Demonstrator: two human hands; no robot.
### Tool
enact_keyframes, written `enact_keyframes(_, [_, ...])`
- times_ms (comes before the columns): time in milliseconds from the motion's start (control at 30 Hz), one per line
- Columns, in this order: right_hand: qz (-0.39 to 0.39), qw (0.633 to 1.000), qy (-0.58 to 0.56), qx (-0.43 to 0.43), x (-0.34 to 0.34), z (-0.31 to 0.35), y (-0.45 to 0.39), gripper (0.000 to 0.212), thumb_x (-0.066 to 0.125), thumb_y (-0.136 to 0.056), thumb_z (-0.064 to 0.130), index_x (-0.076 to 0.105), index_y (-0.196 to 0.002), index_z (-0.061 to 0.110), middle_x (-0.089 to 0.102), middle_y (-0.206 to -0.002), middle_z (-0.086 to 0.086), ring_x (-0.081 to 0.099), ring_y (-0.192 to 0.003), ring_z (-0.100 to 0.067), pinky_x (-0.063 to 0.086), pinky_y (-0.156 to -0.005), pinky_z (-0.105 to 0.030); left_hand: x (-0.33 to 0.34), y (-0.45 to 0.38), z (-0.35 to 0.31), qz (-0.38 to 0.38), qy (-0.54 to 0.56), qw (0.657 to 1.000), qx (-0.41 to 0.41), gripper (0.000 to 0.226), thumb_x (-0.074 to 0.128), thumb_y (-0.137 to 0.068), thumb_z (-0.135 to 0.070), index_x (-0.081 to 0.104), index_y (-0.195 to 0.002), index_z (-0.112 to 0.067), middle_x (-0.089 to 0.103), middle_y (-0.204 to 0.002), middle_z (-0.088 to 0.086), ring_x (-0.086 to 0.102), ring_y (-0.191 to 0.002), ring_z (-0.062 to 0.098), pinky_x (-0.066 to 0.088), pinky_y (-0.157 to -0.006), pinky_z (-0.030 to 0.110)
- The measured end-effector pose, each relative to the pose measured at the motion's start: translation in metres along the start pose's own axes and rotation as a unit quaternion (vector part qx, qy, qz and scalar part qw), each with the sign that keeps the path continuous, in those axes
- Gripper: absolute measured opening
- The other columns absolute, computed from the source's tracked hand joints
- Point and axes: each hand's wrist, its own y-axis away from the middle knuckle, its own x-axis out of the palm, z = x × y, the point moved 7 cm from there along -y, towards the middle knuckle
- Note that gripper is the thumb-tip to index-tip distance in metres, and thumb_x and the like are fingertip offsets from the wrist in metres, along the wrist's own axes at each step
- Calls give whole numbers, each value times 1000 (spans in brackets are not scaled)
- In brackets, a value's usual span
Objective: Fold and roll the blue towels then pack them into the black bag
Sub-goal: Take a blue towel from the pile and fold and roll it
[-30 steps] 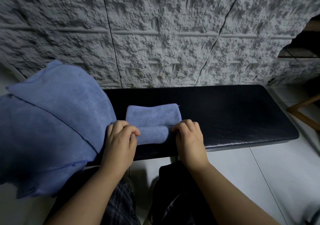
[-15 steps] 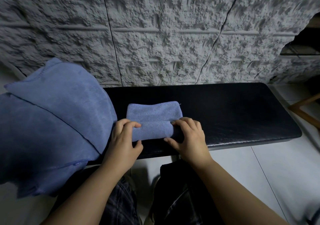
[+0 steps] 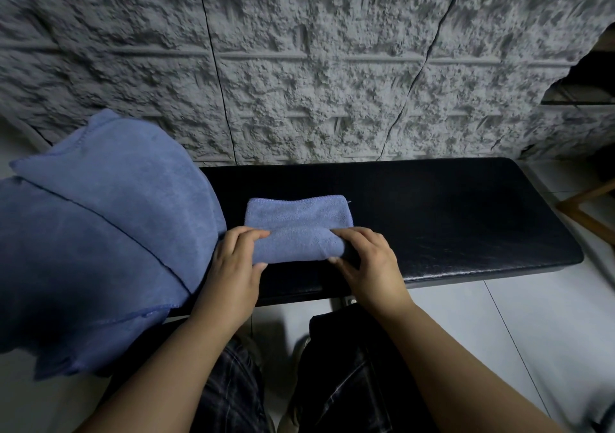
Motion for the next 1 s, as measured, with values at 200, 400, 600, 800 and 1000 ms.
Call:
enact_keyframes(200, [15, 998, -41, 41, -2, -3, 2, 35, 61, -88, 40, 57, -119, 27, 58, -109, 15, 46, -102, -8, 43, -93, -37, -2, -1, 3, 18, 26, 999, -36, 39, 59, -89, -14, 50, -127, -18, 46, -123, -2, 41, -116, 14, 25, -100, 21])
enact_keyframes(400, [29, 991, -82, 103, -1, -10, 6, 30, 49, -88, 52, 55, -110, 33, 60, -98, 16, 53, -98, -8, 45, -91, -44, -4, 0, 6, 30, 76, 989, -122, 33, 44, -96, -26, 44, -129, -23, 37, -111, -4, 36, -103, 7, 26, -89, 19])
enact_keyframes(600, [47, 982, -109, 150, 2, -12, 6, 35, 43, -85, 59, 56, -102, 32, 64, -92, 12, 59, -94, -9, 50, -87, -42, -3, 4, 5, 47, 61, 987, -143, 34, 38, -98, -30, 43, -130, -20, 32, -110, -2, 33, -100, 7, 25, -88, 19])
enact_keyframes(800, [25, 990, -5, 140, -3, -9, 5, 33, 48, -93, 45, 57, -118, 25, 50, -105, 10, 37, -104, -10, 36, -98, -37, 0, 3, 7, 10, 61, 990, -124, 29, 45, -96, -23, 49, -122, -12, 37, -117, -3, 34, -120, 15, 21, -98, 19])
enact_keyframes(1000, [-122, 986, 105, 30, -16, 12, 5, 24, 52, -88, 39, 63, -95, 20, 54, -98, 2, 37, -89, -15, 29, -75, -31, -16, -2, -20, -95, -33, 995, 27, 21, 53, -79, -8, 56, -86, -27, 42, -101, -12, 38, -96, 15, 25, -85, 28])
